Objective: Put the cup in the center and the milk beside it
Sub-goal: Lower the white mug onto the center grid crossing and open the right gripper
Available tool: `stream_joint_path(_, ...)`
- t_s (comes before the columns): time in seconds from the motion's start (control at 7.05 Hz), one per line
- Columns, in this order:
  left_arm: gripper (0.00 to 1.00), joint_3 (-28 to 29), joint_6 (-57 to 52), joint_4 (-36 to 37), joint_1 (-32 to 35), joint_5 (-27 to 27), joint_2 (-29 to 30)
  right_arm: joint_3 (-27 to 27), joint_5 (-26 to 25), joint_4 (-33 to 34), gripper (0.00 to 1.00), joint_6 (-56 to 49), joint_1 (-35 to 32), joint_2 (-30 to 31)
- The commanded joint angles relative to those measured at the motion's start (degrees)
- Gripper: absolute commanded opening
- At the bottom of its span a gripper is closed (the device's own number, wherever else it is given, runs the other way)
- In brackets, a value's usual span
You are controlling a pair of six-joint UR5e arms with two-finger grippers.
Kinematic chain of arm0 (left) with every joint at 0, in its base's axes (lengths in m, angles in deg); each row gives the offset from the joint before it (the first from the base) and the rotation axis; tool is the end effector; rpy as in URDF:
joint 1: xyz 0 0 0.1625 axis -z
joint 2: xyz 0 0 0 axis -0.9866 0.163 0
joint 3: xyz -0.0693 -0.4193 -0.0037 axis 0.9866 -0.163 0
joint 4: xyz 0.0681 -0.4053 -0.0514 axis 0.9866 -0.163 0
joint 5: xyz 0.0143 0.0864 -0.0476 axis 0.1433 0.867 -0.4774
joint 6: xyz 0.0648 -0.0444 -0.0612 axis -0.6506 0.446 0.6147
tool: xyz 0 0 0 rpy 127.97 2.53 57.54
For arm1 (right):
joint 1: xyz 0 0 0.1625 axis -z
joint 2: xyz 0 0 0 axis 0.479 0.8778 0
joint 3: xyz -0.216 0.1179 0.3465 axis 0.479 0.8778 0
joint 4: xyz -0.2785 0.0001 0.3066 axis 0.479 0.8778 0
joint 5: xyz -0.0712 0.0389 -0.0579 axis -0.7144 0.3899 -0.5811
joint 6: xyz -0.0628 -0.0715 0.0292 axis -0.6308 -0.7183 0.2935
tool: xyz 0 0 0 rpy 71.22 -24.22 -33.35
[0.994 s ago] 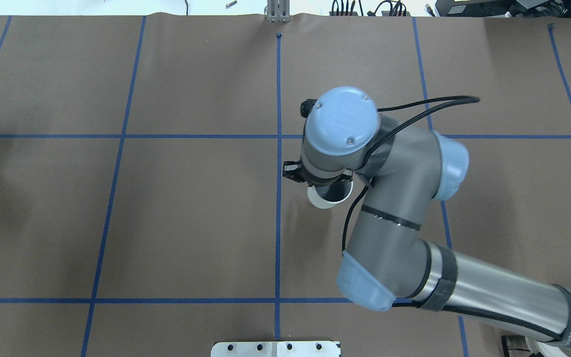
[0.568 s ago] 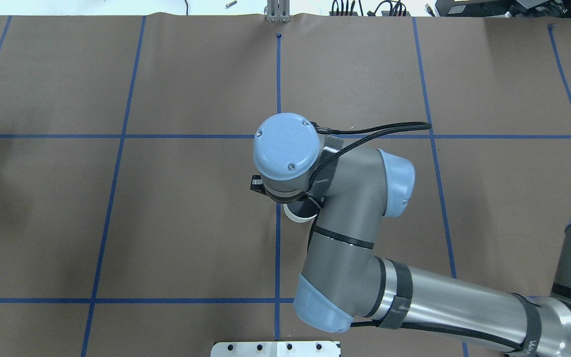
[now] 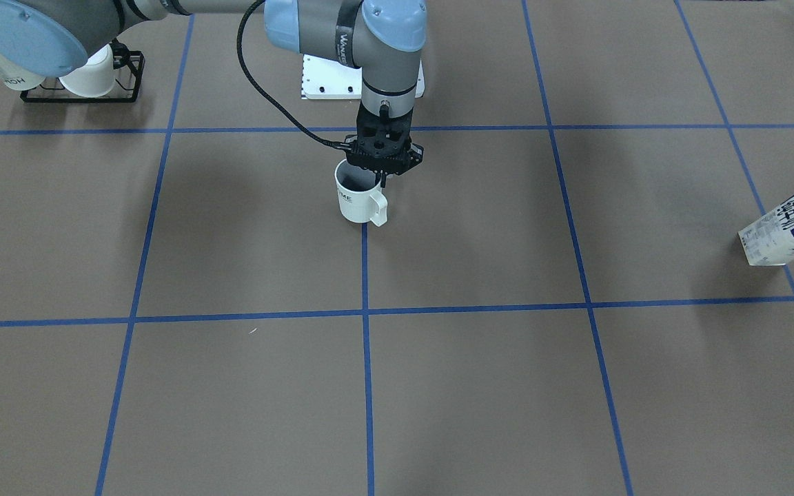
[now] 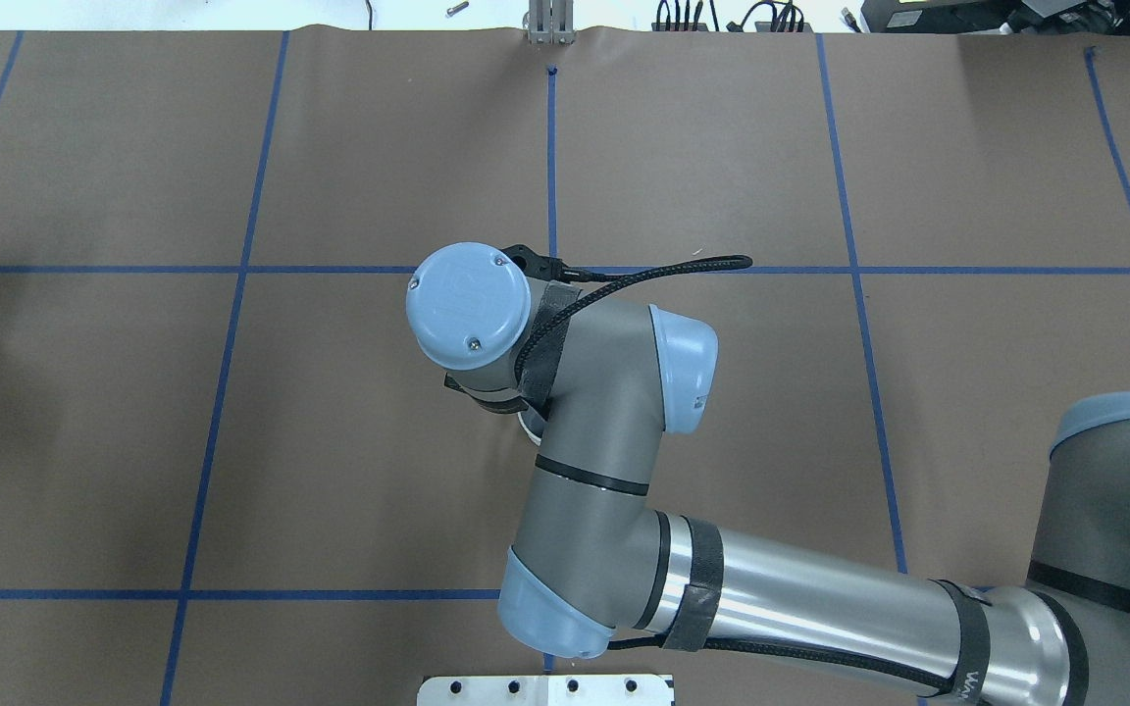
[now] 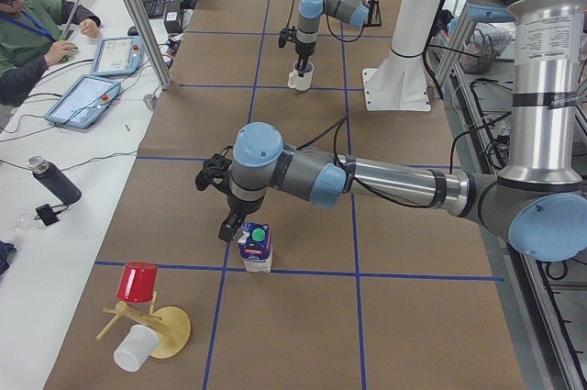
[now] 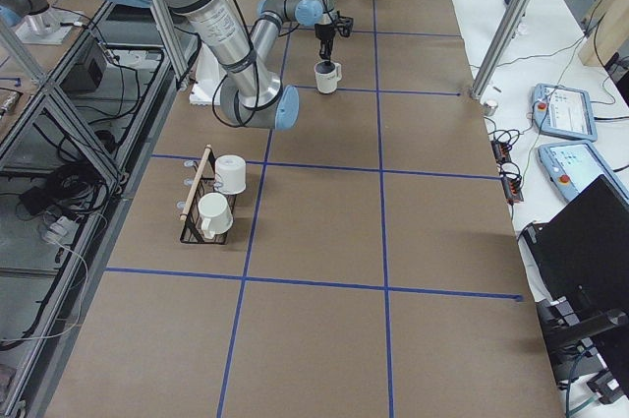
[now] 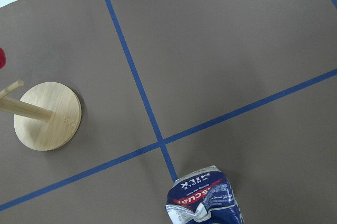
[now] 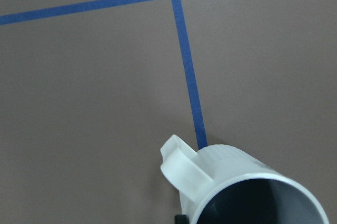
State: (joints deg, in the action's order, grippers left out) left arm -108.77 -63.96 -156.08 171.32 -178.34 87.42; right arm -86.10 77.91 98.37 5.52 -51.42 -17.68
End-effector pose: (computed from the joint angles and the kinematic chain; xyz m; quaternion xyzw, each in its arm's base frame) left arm -0.0700 -0.4827 0.5595 0.1947 0.3543 0.1254 0.9060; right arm -0.6172 -0.3870 0.1163 0.0166 -0.3560 0.1050 0.9284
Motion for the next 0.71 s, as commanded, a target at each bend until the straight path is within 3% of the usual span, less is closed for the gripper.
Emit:
stream_joint_path(0.0, 0.99, 0.05, 0.0, 0.0, 0.0, 0.0, 0.0, 0.26, -0.44, -0.17, 0.0, -0.53, -0.05, -0.02)
stream_joint_path(0.14, 0.99, 0.05, 0.0, 0.0, -0.09, 0.0, 0.09, 0.78, -0.79, -2.87, 0.0, -0.44, -0.14, 0.06)
stream_joint_path(0.28, 0.99, 0.05, 0.0, 0.0, -0.09, 0.0, 0.09, 2.61, -1.58, -6.11, 0.36, -0.09, -0.23, 0.15)
stream_joint_path(0.57, 0.99, 0.05, 0.0, 0.0, -0.09, 0.0, 0.09, 2.98, -3.43, -7.99, 0.92, -0.52, -0.49, 0.06)
